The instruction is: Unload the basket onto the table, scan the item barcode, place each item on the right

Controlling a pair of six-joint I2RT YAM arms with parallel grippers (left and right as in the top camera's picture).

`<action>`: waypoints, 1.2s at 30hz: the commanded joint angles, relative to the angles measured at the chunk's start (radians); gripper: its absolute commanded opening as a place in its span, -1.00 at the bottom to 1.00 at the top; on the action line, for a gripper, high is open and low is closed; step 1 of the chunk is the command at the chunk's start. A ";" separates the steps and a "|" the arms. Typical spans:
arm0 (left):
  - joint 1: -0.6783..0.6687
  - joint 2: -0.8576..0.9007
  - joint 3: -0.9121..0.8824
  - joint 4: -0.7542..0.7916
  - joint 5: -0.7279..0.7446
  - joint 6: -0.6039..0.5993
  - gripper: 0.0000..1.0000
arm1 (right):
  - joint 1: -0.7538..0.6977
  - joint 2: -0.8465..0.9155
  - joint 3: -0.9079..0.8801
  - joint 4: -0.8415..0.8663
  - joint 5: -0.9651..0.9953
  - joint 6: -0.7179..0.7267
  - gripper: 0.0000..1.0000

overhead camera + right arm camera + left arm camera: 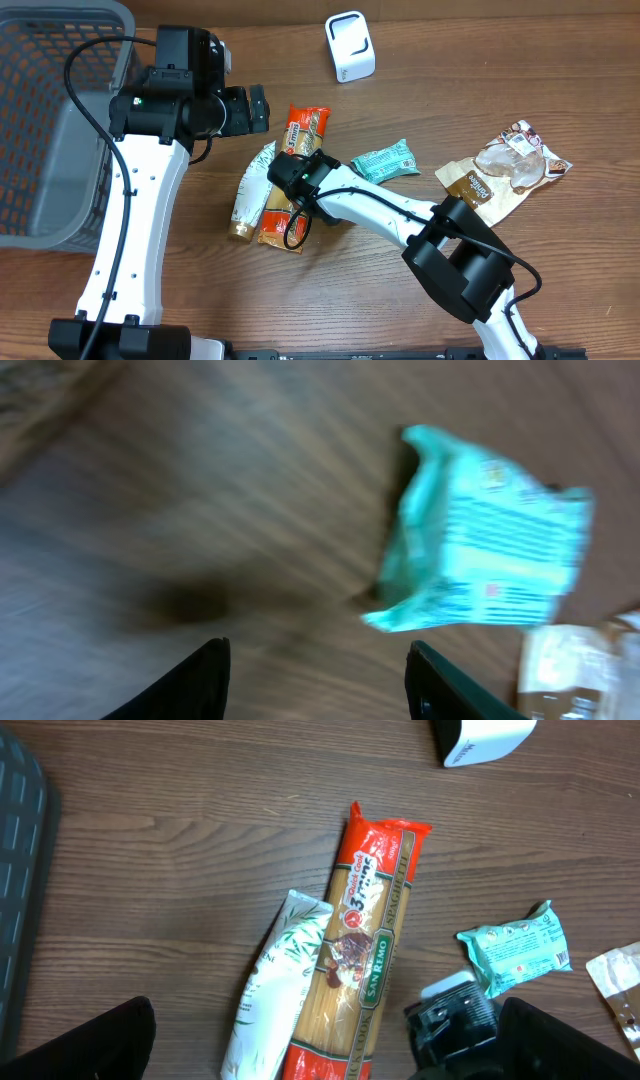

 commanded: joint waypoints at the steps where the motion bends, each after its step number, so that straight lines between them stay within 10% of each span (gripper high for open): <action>1: -0.002 -0.013 0.018 0.000 -0.003 0.016 1.00 | -0.022 -0.031 0.032 -0.003 -0.109 0.001 0.15; 11: -0.002 -0.013 0.018 0.000 -0.003 0.016 0.99 | -0.241 -0.087 0.231 -0.068 -0.290 0.125 0.13; 15: -0.002 -0.013 0.018 0.000 -0.003 0.016 0.99 | -0.363 -0.085 0.216 -0.072 -0.396 0.132 -0.93; 36: -0.002 -0.013 0.018 0.000 -0.003 0.016 1.00 | -0.493 -0.082 -0.119 0.189 -0.558 0.148 -0.93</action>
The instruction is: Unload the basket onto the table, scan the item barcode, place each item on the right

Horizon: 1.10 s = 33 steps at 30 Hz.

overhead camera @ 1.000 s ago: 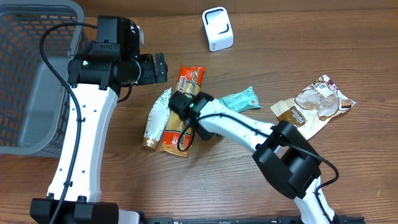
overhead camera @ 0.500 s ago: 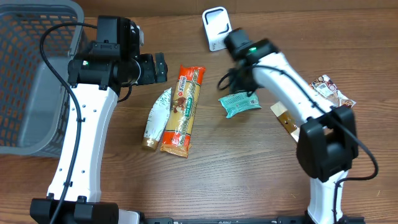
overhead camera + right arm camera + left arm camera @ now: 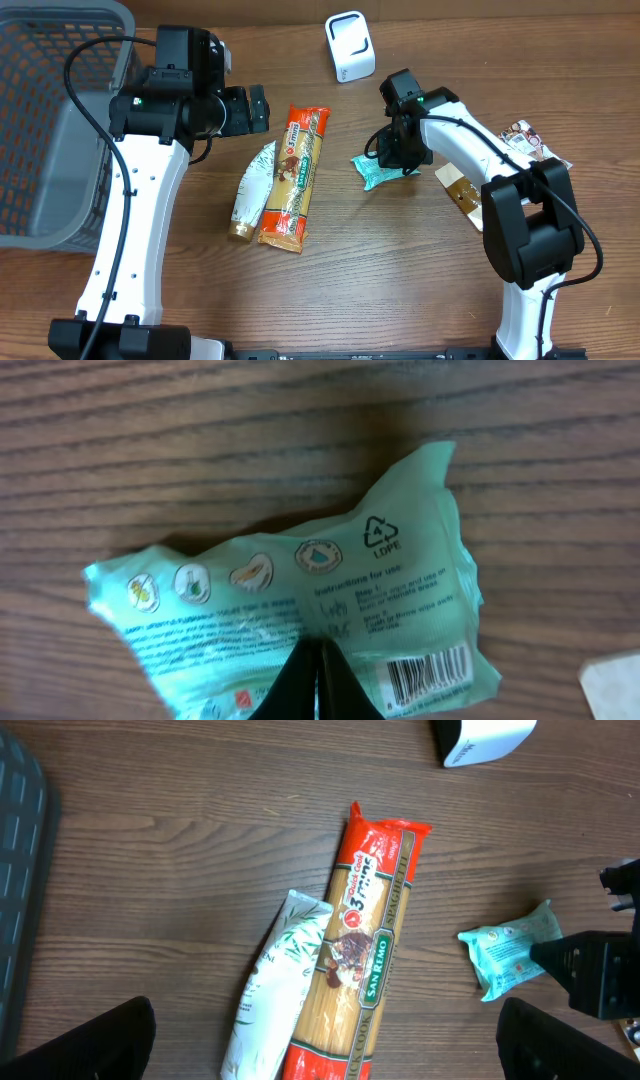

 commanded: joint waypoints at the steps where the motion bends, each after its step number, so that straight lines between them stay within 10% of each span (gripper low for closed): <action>1: -0.002 -0.013 0.018 0.000 -0.003 0.016 1.00 | 0.002 -0.016 -0.073 0.045 -0.006 0.009 -0.93; 7: -0.002 -0.013 0.018 0.000 -0.003 0.016 0.99 | 0.002 -0.014 -0.150 0.107 -0.006 0.012 -0.92; 16: -0.002 -0.013 0.018 0.000 -0.003 0.016 0.99 | 0.002 -0.014 -0.148 0.105 -0.077 -0.075 0.45; 25: -0.002 -0.013 0.018 0.000 -0.003 0.016 1.00 | 0.003 -0.014 -0.071 0.016 -0.105 -0.242 0.71; 33: -0.002 -0.013 0.018 0.000 -0.003 0.016 1.00 | 0.079 -0.014 0.016 -0.068 -0.262 -0.802 0.70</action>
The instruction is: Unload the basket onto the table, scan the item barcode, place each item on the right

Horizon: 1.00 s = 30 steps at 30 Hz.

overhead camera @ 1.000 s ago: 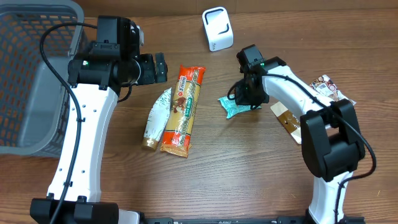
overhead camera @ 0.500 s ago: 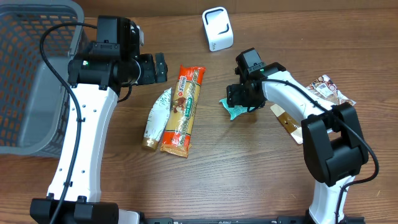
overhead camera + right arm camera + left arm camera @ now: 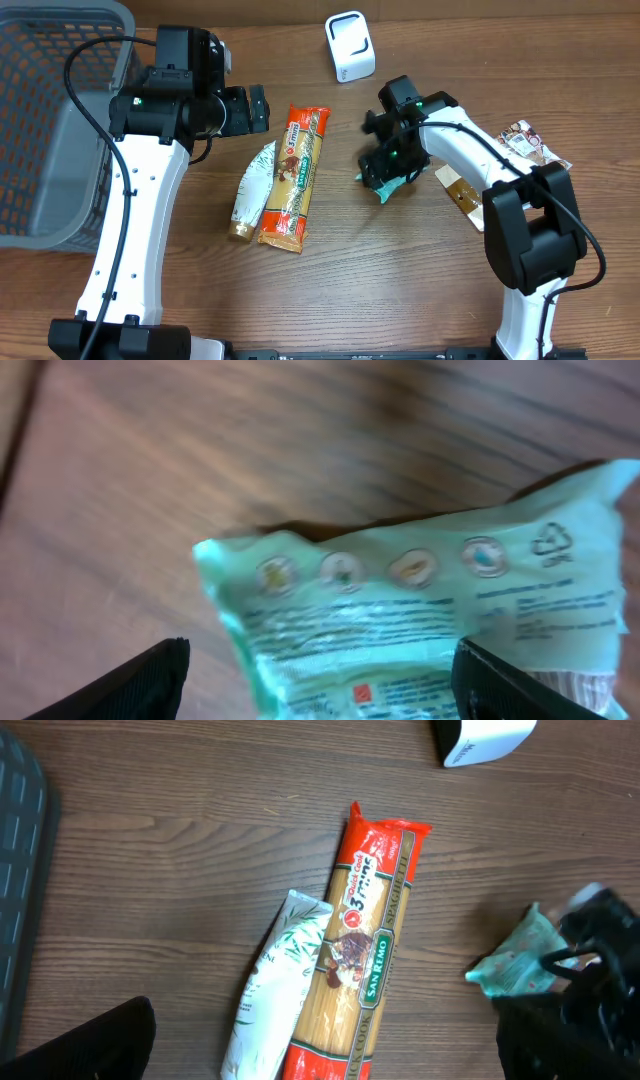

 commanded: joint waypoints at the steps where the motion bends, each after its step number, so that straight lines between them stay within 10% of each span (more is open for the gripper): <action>1: -0.002 -0.013 0.018 0.000 -0.003 0.016 1.00 | 0.066 0.014 0.034 -0.007 -0.087 -0.313 0.70; 8: -0.002 -0.013 0.018 0.000 -0.003 0.016 1.00 | 0.170 0.013 0.036 -0.002 -0.087 -0.315 0.75; 15: -0.002 -0.013 0.018 0.000 -0.003 0.016 0.99 | 0.180 0.011 0.109 -0.018 -0.119 0.017 0.75; 30: -0.002 -0.013 0.018 0.000 -0.003 0.016 0.99 | 0.182 0.011 0.137 0.134 -0.141 0.374 0.29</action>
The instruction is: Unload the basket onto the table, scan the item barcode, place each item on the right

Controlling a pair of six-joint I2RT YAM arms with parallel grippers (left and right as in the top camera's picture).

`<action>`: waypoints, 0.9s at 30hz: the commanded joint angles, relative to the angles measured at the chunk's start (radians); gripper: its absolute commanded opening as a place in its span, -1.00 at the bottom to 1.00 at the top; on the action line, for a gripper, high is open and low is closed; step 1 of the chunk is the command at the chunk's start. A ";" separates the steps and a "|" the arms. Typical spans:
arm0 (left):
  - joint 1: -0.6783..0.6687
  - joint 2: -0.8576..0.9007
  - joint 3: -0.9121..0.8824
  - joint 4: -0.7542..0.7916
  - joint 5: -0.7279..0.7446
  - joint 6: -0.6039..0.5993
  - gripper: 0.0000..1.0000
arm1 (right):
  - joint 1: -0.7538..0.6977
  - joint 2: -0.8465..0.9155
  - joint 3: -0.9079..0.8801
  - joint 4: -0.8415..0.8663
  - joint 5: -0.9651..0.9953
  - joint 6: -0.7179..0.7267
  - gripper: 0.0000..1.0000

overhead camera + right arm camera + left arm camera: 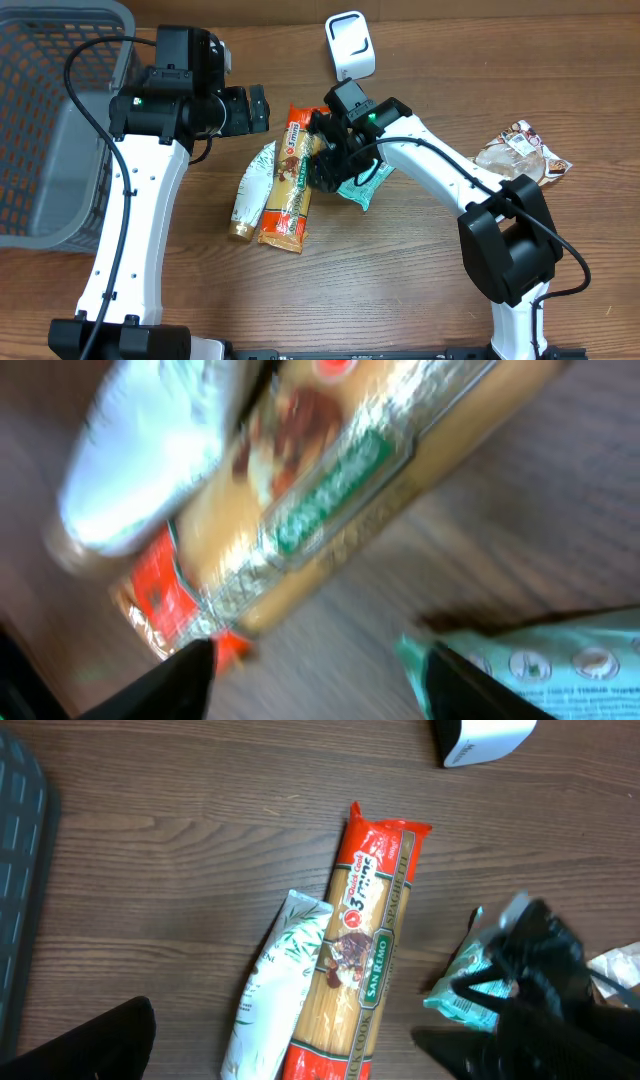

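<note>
A teal packet (362, 186) lies flat on the wooden table, right of a long spaghetti pack (290, 180) and a white pouch (250, 190). The white scanner (350, 45) stands at the back. My right gripper (325, 165) hangs open, low between the spaghetti pack and the teal packet. In the right wrist view the right gripper (320, 690) holds nothing; the teal packet (540, 670) lies by its right finger and the spaghetti pack (330, 510) is ahead. My left gripper (258, 108) is open and high; the left wrist view shows the spaghetti pack (365, 950) and teal packet (462, 992) below.
A grey mesh basket (50, 120) stands at the left edge. A tan and clear snack bag (515, 165) lies at the right. The right arm (440, 170) stretches across the middle of the table from the front right.
My right gripper has moved left from over the teal packet to the spaghetti pack's right edge. The teal packet now lies a little further left. The left arm has not moved.
First my right gripper was low by the spaghetti pack, the teal packet lying right of it. Then its shut tips pressed on the packet. Then it was open over the packet, which had shifted toward the front left. Now it hangs open between the spaghetti and the packet.
</note>
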 commanded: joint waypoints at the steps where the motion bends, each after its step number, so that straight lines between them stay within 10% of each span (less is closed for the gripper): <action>1: -0.002 -0.013 0.018 0.000 -0.003 0.016 0.99 | 0.000 0.001 0.009 0.068 0.048 0.192 0.29; 27: -0.002 -0.013 0.018 0.000 -0.003 0.016 1.00 | 0.011 0.002 -0.168 0.129 0.175 0.254 0.33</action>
